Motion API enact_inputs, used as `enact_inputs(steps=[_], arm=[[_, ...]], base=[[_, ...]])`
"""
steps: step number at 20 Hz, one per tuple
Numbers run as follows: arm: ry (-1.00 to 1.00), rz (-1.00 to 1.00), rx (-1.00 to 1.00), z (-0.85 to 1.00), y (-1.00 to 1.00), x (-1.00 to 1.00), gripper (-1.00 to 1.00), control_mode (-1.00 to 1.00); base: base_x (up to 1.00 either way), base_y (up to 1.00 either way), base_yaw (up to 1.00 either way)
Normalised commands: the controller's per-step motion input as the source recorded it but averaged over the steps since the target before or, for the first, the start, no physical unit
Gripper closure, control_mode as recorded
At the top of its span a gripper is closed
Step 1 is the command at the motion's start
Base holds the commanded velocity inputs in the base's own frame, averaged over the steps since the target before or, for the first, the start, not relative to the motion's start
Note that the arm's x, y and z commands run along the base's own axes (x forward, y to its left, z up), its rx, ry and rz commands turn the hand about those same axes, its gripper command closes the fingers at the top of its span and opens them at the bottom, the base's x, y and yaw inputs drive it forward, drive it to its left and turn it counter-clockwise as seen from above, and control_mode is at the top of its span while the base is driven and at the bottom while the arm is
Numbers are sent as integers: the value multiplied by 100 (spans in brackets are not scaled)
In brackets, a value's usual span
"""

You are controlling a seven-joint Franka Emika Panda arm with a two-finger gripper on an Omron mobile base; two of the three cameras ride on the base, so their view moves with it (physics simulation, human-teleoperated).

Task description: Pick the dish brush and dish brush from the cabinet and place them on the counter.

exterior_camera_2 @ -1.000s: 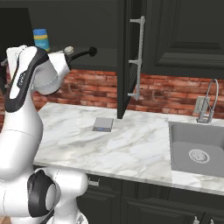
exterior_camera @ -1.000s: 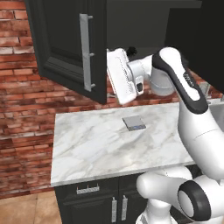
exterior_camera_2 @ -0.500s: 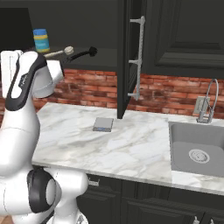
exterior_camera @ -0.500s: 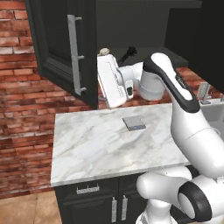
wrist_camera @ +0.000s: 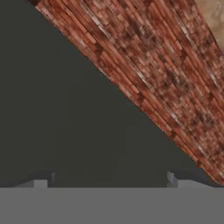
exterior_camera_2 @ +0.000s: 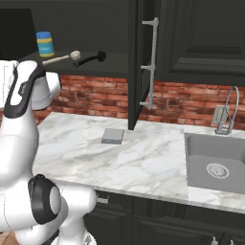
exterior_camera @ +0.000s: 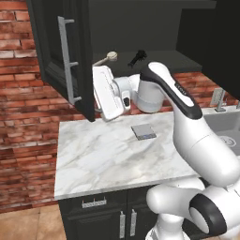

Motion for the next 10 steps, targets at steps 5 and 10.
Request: enact_inputs(steps=[5, 10], arm=[[8, 3, 1, -4, 27, 0, -100, -100], [1, 0, -2, 3, 19, 0, -100, -100]], base=[[0, 0, 0], [0, 0, 0]])
